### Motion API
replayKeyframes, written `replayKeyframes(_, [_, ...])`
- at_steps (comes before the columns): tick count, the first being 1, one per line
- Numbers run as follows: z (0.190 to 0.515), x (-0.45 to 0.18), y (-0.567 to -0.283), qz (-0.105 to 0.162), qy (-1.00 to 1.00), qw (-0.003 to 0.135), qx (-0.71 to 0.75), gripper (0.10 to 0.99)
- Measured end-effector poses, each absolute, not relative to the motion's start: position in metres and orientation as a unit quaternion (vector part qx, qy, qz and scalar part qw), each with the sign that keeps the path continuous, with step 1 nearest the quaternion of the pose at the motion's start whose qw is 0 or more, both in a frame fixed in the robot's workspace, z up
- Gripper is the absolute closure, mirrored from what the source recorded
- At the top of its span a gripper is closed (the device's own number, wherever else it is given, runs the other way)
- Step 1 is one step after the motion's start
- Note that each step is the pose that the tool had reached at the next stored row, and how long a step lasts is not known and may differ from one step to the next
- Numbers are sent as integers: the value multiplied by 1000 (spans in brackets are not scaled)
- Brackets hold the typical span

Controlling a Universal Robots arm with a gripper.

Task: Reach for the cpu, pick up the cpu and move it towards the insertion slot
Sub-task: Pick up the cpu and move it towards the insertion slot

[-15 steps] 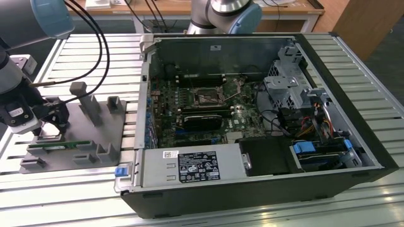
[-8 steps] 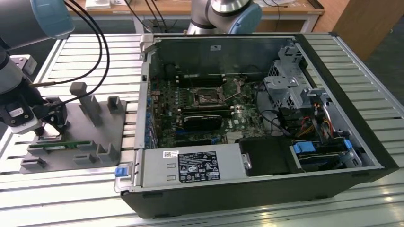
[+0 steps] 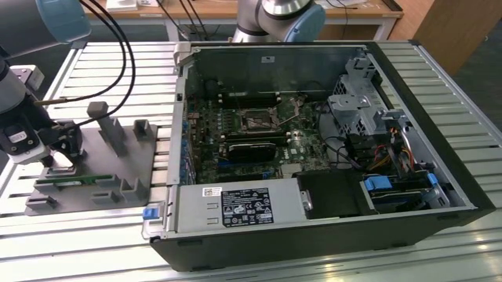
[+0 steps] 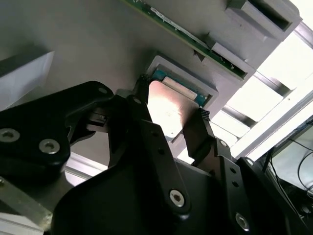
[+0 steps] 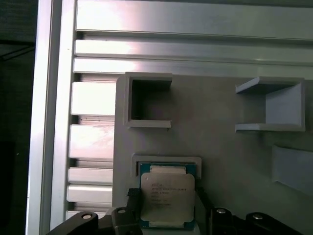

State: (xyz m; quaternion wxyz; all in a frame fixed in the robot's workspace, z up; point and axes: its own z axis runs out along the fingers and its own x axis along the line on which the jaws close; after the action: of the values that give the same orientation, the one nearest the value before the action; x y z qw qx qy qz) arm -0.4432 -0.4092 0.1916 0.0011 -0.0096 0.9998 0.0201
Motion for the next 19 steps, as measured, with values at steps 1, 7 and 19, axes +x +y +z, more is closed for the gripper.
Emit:
replayKeyframes(1, [194, -443, -409, 20, 1000, 1, -10, 553])
replayKeyframes(7, [197, -443, -409, 20, 1000, 1, -10, 553])
replayKeyframes(19, [202, -443, -409, 20, 1000, 1, -10, 553])
